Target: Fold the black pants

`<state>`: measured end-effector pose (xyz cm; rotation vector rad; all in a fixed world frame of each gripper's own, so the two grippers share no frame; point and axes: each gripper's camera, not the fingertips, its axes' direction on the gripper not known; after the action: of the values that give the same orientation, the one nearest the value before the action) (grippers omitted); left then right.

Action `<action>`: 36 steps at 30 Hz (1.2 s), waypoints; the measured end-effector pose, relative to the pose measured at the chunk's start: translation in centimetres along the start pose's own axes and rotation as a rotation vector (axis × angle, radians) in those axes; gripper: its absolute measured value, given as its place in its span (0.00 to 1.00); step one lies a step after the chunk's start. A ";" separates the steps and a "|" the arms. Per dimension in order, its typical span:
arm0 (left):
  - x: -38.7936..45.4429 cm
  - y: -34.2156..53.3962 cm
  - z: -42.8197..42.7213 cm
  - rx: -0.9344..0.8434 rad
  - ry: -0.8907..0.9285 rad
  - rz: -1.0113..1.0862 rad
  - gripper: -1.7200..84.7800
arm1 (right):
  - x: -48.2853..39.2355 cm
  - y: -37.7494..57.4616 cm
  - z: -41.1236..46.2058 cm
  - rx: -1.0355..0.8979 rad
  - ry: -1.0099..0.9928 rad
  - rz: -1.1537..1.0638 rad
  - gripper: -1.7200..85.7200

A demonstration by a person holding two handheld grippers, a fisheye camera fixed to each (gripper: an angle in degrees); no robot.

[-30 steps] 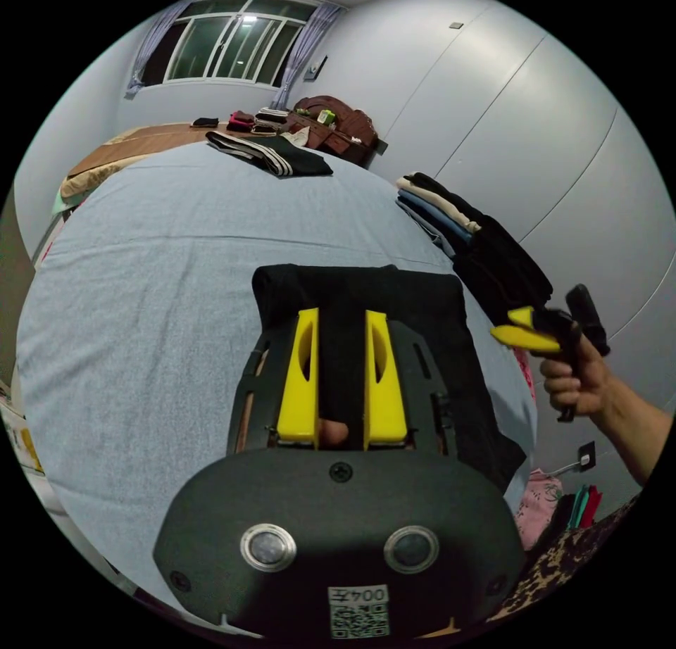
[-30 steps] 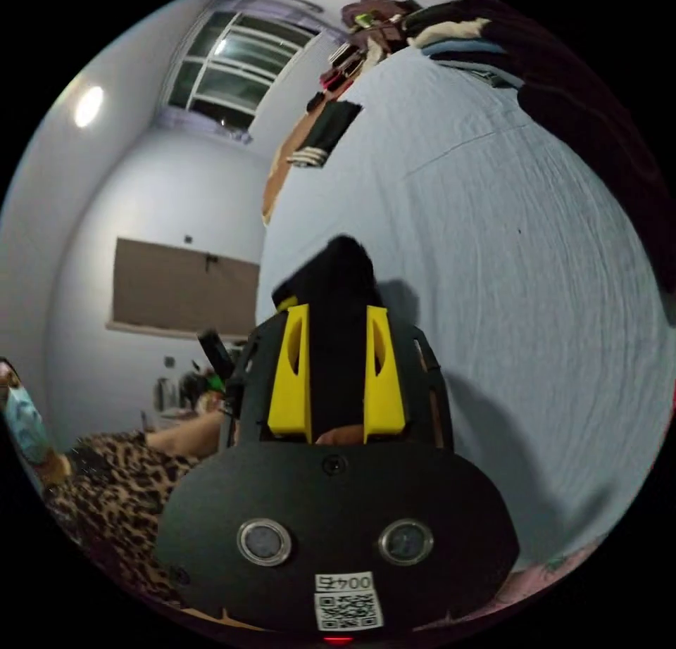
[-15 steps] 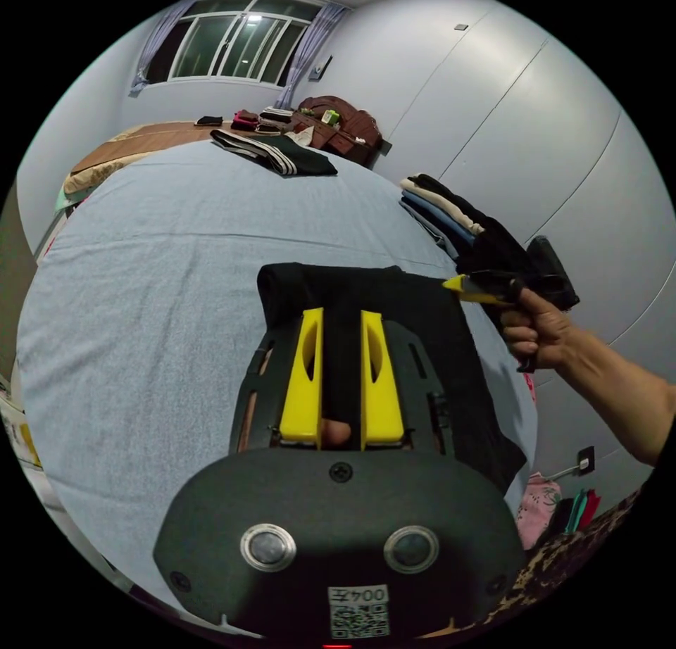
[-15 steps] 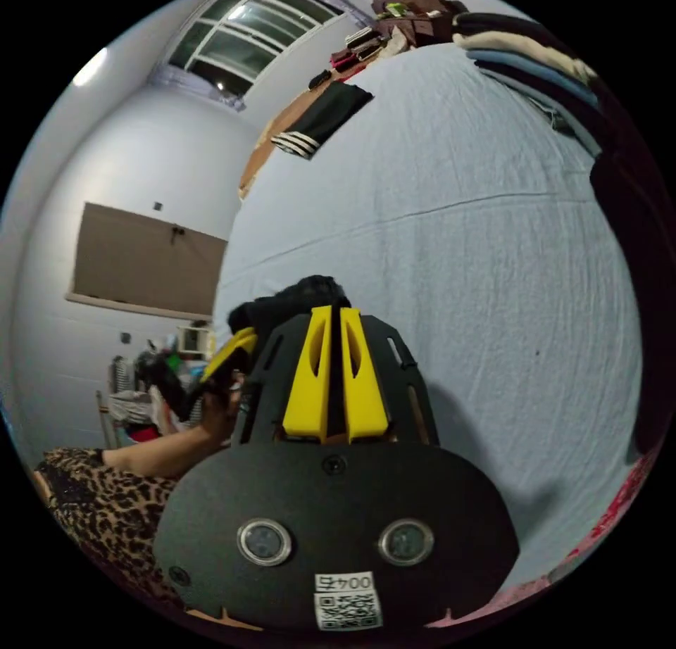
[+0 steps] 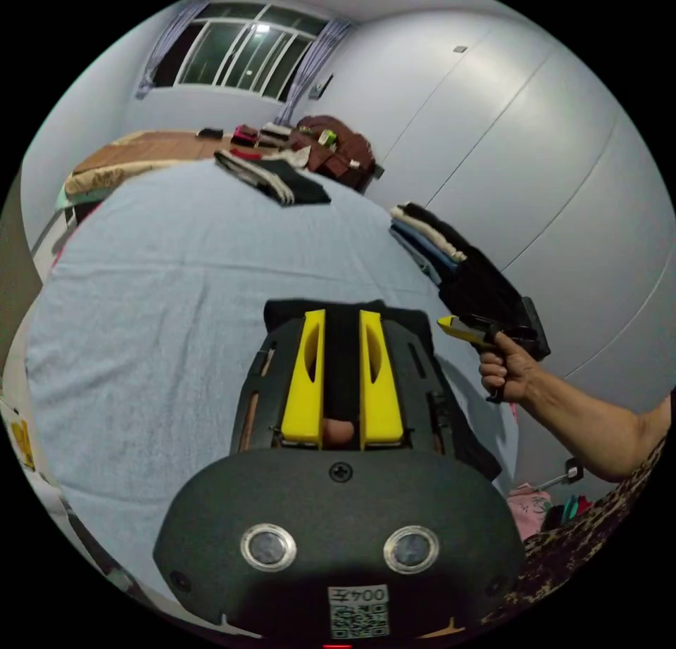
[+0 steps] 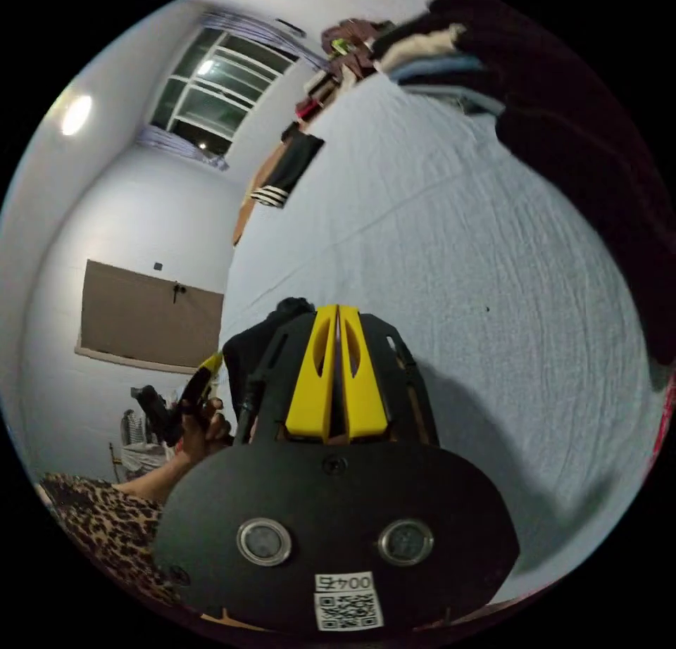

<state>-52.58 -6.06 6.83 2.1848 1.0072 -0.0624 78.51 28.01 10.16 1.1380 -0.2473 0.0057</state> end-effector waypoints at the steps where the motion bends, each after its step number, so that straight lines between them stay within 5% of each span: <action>1: 0.3 -0.6 0.0 0.002 -0.017 0.033 0.11 | -2.2 1.0 -0.7 0.033 0.014 -0.065 0.02; 6: -2.8 -2.0 3.5 -0.098 -0.078 -0.066 0.09 | -7.9 3.0 3.0 0.028 0.014 -0.204 0.02; 10: -5.2 -2.3 4.2 -0.146 -0.074 -0.122 0.05 | -8.2 3.1 9.5 -0.140 0.250 -0.247 0.01; 19: -8.5 -3.0 2.4 -0.148 -0.003 -0.173 0.03 | -2.2 1.8 8.4 -0.153 -0.005 -0.071 0.02; 24: -13.0 -3.8 -0.1 -0.171 0.097 -0.329 0.05 | 1.9 3.8 2.3 -0.148 -0.070 0.066 0.11; 27: -15.4 -3.0 -4.1 -0.162 0.053 -0.370 0.10 | 4.6 8.3 -2.1 -0.167 -0.176 0.096 0.14; 36: -18.2 10.8 -16.9 -0.097 0.357 -0.699 0.16 | 11.7 23.6 -6.4 -0.259 -0.396 0.285 0.21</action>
<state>-61.93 -11.88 31.59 1.6927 1.8956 0.0554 88.08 42.30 31.12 0.8310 -0.7410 0.0001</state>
